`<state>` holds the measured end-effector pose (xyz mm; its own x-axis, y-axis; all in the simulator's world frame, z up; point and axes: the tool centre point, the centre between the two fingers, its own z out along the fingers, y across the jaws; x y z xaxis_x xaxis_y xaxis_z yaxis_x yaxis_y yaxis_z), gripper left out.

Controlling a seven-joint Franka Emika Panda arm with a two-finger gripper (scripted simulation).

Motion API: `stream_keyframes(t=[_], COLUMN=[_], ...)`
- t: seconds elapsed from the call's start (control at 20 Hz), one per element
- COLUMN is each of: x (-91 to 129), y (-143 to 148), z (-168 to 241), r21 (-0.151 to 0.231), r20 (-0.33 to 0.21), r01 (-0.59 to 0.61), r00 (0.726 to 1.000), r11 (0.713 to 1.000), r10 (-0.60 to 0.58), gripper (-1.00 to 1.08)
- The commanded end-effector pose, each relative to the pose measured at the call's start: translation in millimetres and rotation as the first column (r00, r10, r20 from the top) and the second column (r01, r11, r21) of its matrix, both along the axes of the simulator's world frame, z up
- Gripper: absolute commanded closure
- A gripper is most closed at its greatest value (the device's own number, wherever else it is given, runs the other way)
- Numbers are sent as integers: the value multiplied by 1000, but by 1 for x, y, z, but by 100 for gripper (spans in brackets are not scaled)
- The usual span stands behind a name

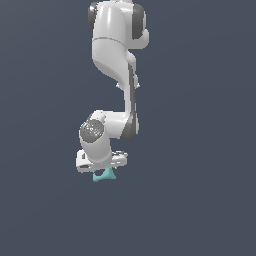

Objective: Pick up the object and move it to a goal position.

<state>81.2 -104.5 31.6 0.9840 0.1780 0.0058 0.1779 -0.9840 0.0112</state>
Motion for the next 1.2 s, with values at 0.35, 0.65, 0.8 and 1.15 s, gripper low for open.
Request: stream_keyframes(t=[0.35,0.65,0.8,1.15], x=[-31,-63,-82,-124], y=[56,115,149,227], z=[3,6,8,13], r21=[2,3,4,6], r20=[-1,-3,-3,-5], r01=[-4,-7,-9,-12], r00=[1000,1000,1000,1000], r11=[1000,1000,1000,1000], r10=[4,7,9,12], gripper=[108,108,108,108])
